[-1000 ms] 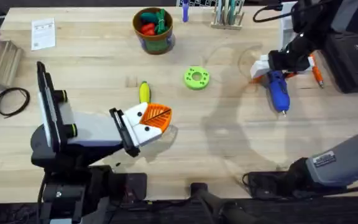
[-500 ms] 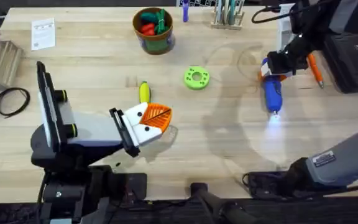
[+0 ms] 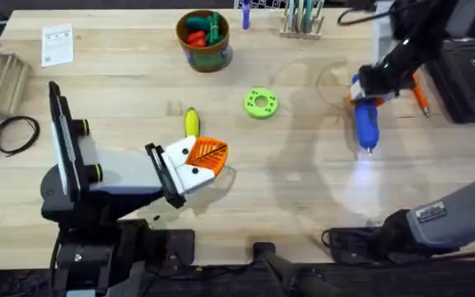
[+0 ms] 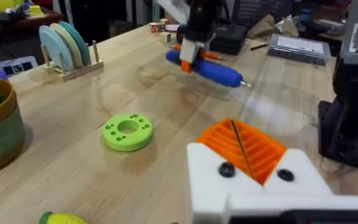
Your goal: Pick up the gripper from the table and insert it into the empty holder that is missing its gripper. Then pick up a screw, insert it into the mounting hole, and use the screwdriver to tighten it. Finally, clean up the table by picking up the vegetable and placing it into the bucket.
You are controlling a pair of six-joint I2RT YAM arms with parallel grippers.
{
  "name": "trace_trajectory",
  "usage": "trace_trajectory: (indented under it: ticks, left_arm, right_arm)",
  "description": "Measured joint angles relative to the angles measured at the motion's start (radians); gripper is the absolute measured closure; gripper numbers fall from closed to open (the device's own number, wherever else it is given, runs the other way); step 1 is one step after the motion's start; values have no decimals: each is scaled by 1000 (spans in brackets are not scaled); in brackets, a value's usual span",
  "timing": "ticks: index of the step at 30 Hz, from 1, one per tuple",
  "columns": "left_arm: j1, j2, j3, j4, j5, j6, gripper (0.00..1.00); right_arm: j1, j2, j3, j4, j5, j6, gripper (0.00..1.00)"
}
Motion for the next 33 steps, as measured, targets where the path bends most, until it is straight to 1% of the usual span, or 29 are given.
trace_trajectory:
  ticks: [7, 11, 15, 19, 23, 29, 33]
  left_arm:
    - [0, 0, 0, 0, 0, 0, 989]
    - [0, 0, 0, 0, 0, 0, 989]
    - [0, 0, 0, 0, 0, 0, 989]
    - [0, 0, 0, 0, 0, 0, 989]
    - [0, 0, 0, 0, 0, 0, 989]
    - [0, 0, 0, 0, 0, 0, 989]
    - [0, 0, 0, 0, 0, 0, 989]
  right_arm:
    - [23, -202, 96, 1, -13, 29, 979]
    - [66, -299, 143, 31, -49, 46, 979]
    - [124, -375, 176, 104, -108, 79, 979]
    - [185, -436, 180, 192, -168, 123, 979]
    - [250, -485, 180, 269, -199, 187, 979]
    - [329, -541, 180, 333, -217, 293, 979]
    - [385, -561, 180, 351, -228, 331, 979]
